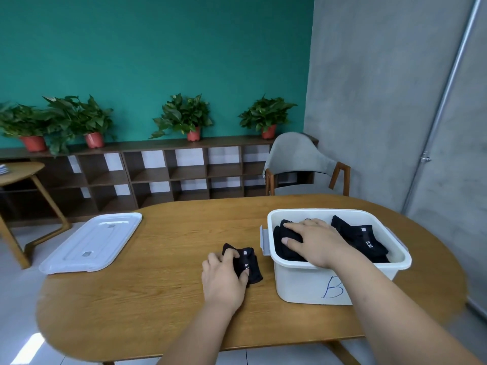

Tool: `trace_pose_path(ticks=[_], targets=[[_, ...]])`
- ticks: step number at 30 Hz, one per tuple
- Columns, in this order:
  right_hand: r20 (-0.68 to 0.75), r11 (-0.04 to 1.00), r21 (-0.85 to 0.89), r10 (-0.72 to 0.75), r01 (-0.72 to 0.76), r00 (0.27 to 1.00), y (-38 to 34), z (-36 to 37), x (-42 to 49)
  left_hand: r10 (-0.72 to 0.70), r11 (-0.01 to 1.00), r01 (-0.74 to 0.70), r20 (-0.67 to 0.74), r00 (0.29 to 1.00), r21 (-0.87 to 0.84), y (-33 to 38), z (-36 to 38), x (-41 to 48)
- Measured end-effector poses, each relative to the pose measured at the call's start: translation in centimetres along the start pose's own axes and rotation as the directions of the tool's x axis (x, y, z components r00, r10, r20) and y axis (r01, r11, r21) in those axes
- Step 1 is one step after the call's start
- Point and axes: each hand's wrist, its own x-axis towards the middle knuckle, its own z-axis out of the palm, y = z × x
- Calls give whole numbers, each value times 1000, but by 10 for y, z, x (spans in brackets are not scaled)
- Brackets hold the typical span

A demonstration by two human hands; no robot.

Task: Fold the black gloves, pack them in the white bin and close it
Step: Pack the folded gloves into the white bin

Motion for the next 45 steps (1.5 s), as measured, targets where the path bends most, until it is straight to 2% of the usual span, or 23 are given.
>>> trace_pose_path(ticks=[4,9,12,15,18,20,22,25,28,30,32,35,38,40,41,43,45], targets=[[-8,1000,8,-4,4,1000,-10,3,4,-197,977,204,110,974,-62,5,-8,4],[-97,1000,18,-13,15,995,-18,3,3,-217,912,280,225,950,-301,-5,-18,13],[-255,1000,3,-12,13,967,-23,2,-2,-222,871,285,197,955,-400,-13,-21,12],[-489,996,4,-72,84,870,-25,1,-7,-214,844,200,29,976,-497,-11,-34,8],[-631,977,15,-158,215,759,-26,1,-14,-166,797,14,-196,966,-604,5,-59,8],[-613,961,71,-168,266,772,-29,-4,-19,-107,754,-110,-286,952,-648,19,-78,9],[-522,932,233,-121,277,845,-36,-12,-26,-41,700,-215,-339,940,-681,32,-92,12],[-379,786,551,-61,279,923,-48,-25,-31,54,619,-297,-337,940,-727,54,-108,12],[-304,546,797,-6,258,953,-55,-36,-34,146,526,-330,-299,943,-784,76,-110,8],[-301,377,885,18,272,954,-56,-43,-38,191,495,-319,-257,947,-808,90,-106,4],[-350,291,905,90,312,932,-48,-47,-40,241,475,-295,-200,950,-829,104,-103,0],[-388,301,900,225,315,894,-19,-54,-40,325,471,-255,-102,940,-845,122,-96,-2],[-402,358,892,350,276,846,22,-65,-43,440,660,-369,-61,896,-655,129,-87,-2],[-426,472,855,407,214,808,49,-72,-49,552,750,-474,42,833,-461,134,-84,-4],[-437,549,821,427,157,792,62,-74,-51,593,765,-517,105,798,-384,137,-81,-4],[-445,698,716,444,11,778,82,-75,-56,677,736,-645,211,705,-208,146,-75,-3],[-445,784,614,437,-89,781,94,-71,-61,688,686,-727,345,639,-21,153,-66,-4]])
